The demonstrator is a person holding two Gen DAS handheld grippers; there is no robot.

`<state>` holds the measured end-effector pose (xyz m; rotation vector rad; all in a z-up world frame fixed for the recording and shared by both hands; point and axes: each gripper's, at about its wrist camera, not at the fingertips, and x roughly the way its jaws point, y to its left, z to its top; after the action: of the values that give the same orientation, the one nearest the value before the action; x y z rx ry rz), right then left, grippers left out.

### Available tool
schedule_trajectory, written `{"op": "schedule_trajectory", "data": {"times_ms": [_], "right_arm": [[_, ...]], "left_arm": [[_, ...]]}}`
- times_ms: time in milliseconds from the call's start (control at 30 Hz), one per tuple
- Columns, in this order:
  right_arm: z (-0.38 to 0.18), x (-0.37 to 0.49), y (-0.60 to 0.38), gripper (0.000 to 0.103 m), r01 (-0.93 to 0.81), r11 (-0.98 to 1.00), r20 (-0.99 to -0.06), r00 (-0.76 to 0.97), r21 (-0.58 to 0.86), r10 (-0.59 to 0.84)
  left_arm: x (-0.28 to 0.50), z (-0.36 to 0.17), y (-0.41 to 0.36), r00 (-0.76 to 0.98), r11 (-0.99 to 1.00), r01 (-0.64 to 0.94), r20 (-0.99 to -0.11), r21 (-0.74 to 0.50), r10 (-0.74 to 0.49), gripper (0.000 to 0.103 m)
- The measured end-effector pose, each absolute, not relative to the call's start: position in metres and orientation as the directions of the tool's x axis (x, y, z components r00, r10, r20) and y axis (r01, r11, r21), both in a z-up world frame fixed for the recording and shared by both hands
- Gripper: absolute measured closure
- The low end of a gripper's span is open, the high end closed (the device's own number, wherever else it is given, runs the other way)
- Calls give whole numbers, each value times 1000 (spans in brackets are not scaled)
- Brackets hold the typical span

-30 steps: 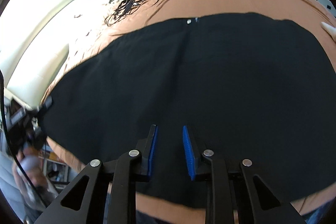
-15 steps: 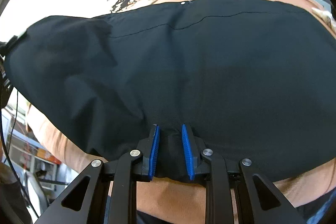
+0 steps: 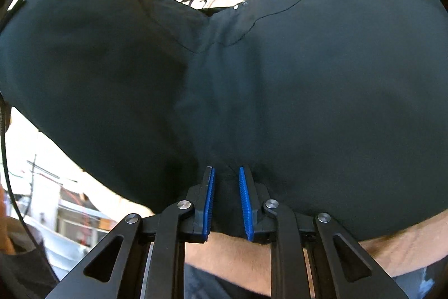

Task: Fold large clothes

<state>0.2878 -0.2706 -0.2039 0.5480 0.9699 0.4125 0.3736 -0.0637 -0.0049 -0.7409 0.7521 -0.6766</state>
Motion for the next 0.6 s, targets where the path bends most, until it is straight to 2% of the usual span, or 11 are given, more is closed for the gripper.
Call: {"op": "schedule_trajectory", "data": {"times_ms": [267,600], "right_arm": [[-188,261,-348,84,-2,784,-628,597,621,499],[-196,211,-449,84,161,741,-620,677,652,398]], "left_arm": [[402,-13,-164,440,590,304,-439,-748,-784,89],[406,-71,-290,228,645,354,-606,-678,-762,89]]}}
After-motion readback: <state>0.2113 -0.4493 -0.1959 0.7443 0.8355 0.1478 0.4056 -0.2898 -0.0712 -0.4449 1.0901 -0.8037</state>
